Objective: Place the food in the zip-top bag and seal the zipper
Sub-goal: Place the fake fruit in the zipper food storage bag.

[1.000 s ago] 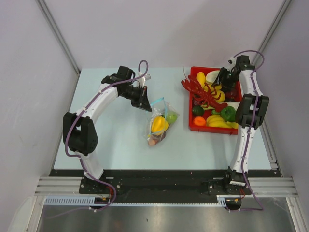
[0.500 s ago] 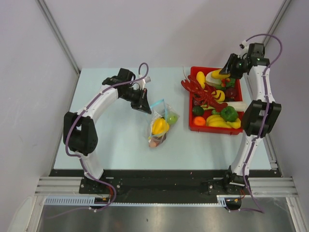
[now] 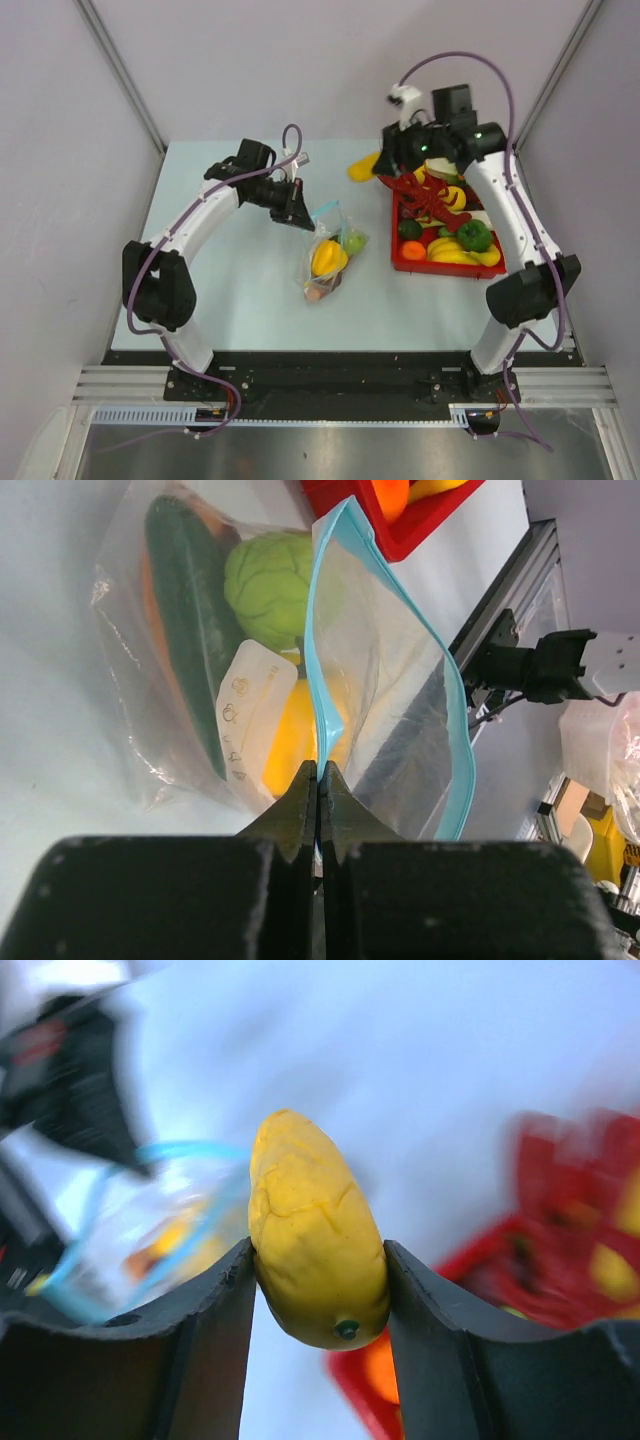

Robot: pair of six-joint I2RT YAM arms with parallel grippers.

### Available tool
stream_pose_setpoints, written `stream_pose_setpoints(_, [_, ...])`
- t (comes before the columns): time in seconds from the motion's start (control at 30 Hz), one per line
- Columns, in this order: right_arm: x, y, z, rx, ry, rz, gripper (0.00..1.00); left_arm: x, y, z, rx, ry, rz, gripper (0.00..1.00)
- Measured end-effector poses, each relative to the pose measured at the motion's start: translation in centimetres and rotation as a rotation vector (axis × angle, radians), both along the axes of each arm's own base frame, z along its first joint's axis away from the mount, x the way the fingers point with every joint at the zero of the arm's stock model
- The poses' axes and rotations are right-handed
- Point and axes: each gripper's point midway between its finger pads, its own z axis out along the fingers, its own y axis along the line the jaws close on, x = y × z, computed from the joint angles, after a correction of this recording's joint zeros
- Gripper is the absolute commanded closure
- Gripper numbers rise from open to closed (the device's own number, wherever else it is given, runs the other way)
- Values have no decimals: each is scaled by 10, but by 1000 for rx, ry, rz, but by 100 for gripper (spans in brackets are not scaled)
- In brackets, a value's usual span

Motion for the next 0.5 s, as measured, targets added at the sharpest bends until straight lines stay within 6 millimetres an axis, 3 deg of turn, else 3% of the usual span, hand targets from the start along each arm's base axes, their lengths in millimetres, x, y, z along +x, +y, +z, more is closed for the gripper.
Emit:
stream_pose_setpoints(0.07, [-48,44,2,-9,-7,156,100,1,-1,4,-12,-6,5,100])
stream_pose_setpoints(0.13, [-82,64,7,-17,-23,249,100,1,-3,10,-27,-14,10,100])
stream_pose_setpoints(0.2, [-103,70,13,-25,-52,298,100,0,-4,15,-41,-16,13,100])
stream_pose_setpoints(0.37, [-134,79,24,-59,-122,381,100,-3,-8,27,-85,-4,16,100])
stream_pose_setpoints(0.5, [-144,85,9,-120,-113,412,100,-4,-11,32,-105,7,20,100])
